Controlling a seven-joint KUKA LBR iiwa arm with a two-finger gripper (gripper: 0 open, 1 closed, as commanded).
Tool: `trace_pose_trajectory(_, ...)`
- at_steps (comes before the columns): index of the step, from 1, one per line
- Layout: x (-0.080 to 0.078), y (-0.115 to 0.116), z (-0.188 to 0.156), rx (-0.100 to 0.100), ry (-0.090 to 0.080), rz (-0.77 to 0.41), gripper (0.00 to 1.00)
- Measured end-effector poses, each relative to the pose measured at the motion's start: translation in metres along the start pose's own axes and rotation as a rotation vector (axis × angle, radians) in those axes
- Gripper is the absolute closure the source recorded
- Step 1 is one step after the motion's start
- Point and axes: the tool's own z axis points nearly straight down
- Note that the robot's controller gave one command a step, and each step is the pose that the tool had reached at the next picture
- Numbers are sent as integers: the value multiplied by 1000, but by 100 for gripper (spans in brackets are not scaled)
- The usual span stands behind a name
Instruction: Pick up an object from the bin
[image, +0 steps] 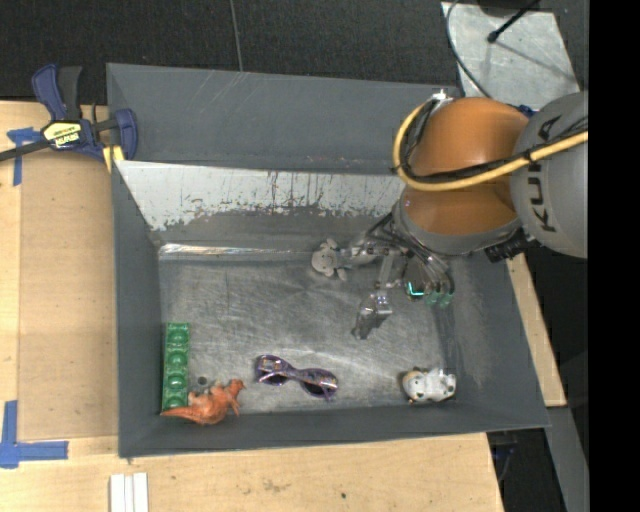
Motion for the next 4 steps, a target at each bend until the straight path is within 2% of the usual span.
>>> trace_pose_trajectory(1, -2, 0, -5, 0, -9, 1, 0)
trace_pose_trajectory(2, 20, 39, 64, 0, -13, -28, 0)
trace_pose_trajectory(3, 45, 54, 72, 1, -1, -96, 0)
trace_pose_trajectory(4, 59, 68, 76, 0, -8, -1, 0)
